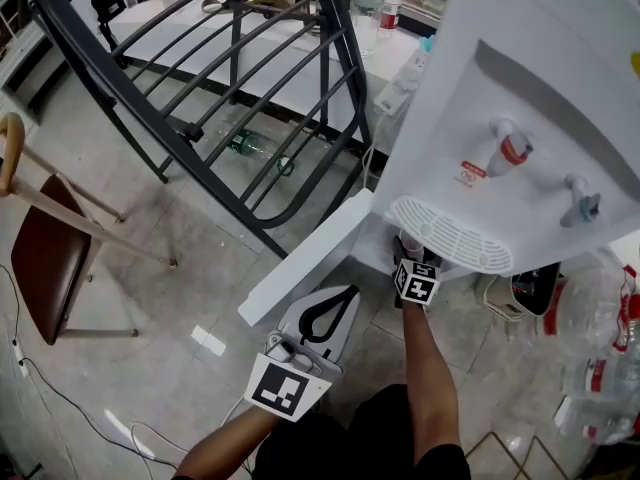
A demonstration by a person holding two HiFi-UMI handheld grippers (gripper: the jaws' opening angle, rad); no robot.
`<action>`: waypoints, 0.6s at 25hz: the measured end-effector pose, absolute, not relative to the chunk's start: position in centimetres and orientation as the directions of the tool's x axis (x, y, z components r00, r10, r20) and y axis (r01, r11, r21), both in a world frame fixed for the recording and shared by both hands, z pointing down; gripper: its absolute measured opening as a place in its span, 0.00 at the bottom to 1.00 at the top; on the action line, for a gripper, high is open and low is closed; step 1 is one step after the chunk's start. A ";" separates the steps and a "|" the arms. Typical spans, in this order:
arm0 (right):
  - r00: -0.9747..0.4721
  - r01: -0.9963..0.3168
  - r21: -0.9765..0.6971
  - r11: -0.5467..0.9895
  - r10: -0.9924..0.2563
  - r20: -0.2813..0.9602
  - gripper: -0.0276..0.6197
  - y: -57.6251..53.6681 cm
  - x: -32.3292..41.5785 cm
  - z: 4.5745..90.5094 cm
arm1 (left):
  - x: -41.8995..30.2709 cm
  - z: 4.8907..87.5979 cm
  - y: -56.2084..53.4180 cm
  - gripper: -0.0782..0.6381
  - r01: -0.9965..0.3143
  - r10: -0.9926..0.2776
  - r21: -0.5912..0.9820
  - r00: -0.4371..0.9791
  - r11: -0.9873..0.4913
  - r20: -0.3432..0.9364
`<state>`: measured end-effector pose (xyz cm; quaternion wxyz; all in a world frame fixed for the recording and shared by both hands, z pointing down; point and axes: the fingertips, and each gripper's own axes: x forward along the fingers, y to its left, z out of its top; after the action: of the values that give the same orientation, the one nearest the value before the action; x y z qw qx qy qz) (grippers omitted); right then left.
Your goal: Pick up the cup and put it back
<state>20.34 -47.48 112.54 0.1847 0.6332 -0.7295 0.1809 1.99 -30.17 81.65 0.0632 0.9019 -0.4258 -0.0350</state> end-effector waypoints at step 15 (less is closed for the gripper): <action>-0.329 -0.939 -0.096 0.330 -0.783 0.528 0.56 -34.1 17.3 102.4 | 1.0 75.2 -27.1 0.12 -0.777 -0.785 0.113 0.617 -0.619 -0.058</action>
<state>17.31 -34.07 102.38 0.1983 0.5442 -0.7909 0.1973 1.04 -27.10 75.23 0.0384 0.8984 -0.4346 -0.0509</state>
